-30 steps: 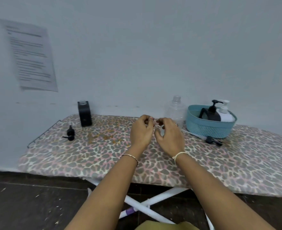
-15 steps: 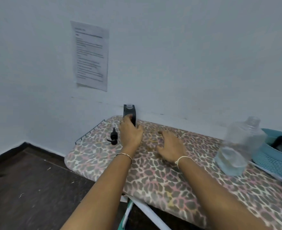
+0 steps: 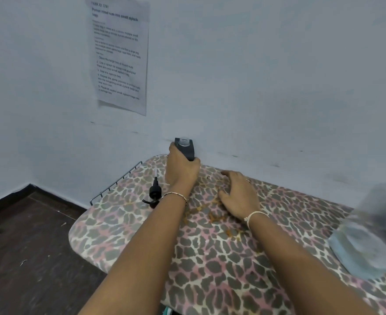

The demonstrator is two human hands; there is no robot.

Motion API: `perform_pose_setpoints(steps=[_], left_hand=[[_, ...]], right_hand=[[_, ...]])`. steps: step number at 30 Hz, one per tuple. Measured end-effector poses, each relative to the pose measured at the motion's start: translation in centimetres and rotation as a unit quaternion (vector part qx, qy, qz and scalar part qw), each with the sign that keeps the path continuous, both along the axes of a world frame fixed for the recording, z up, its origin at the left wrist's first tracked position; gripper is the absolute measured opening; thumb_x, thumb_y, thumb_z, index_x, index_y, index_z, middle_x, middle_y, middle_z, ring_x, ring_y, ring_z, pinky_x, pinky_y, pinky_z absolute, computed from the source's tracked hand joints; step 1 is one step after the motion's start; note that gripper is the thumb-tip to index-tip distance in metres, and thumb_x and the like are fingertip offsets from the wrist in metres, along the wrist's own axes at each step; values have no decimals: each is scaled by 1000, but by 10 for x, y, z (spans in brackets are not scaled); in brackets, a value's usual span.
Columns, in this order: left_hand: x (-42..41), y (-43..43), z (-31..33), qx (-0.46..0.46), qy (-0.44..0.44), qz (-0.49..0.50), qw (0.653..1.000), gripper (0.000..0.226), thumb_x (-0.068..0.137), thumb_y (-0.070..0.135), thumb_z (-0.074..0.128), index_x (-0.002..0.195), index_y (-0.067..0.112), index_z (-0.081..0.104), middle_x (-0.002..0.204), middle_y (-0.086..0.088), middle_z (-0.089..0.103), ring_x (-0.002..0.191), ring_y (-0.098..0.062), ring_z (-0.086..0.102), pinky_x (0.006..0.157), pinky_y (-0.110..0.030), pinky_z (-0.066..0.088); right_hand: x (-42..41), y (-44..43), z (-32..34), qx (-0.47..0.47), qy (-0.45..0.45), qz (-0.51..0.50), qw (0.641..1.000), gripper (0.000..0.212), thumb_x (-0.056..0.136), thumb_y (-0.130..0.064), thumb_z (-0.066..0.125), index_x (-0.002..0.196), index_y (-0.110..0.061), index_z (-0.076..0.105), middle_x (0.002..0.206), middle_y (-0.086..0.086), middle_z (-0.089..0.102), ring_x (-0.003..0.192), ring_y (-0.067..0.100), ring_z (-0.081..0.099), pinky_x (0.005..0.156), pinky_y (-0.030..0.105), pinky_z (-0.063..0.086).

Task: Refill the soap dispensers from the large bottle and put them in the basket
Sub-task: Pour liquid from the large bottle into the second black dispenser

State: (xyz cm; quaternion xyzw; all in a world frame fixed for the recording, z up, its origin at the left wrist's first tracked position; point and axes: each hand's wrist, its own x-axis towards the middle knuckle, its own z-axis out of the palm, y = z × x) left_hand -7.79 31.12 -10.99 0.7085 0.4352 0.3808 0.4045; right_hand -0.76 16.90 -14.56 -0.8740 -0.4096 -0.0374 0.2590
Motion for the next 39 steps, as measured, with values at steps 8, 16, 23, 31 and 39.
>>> perform_pose_setpoints(steps=[8, 16, 23, 31, 39], left_hand=[[-11, -32, 1, 21, -53, -74, 996, 61, 74, 22, 71, 130, 21, 49, 98, 11, 56, 84, -9, 54, 69, -21, 45], [-17, -99, 11, -10, -83, -182, 980, 55, 72, 23, 73, 123, 23, 55, 107, 9, 62, 94, -8, 61, 77, -19, 52], [-21, -164, 9, -15, -83, -262, 961, 51, 73, 18, 74, 120, 22, 56, 102, 10, 60, 93, -8, 60, 66, -10, 47], [-25, -218, 1, 7, -77, -287, 955, 53, 69, 17, 75, 118, 22, 57, 105, 8, 62, 95, -9, 61, 77, -21, 54], [-29, -239, -9, 6, -92, -294, 951, 53, 68, 14, 74, 116, 28, 55, 107, 8, 62, 98, -10, 61, 82, -30, 57]], right_hand=[[-5, -9, 1, 41, 21, -8, 999, 57, 86, -27, 61, 139, -16, 42, 139, 5, 47, 125, 22, 47, 105, 37, 40], [-29, -71, 10, 156, 69, -25, 985, 68, 85, -30, 67, 142, -16, 34, 138, 3, 42, 127, 17, 42, 94, 20, 32], [-35, -141, 0, 195, 101, -55, 974, 84, 80, -43, 72, 147, -23, 26, 146, -1, 38, 132, 16, 40, 103, 27, 35], [-43, -195, -13, 233, 83, -105, 963, 93, 70, -49, 77, 146, -28, 28, 143, -7, 40, 124, 11, 47, 100, 35, 47], [-46, -212, -19, 226, 71, -100, 966, 88, 76, -39, 78, 147, -22, 29, 143, -5, 38, 125, 9, 43, 97, 19, 36]])
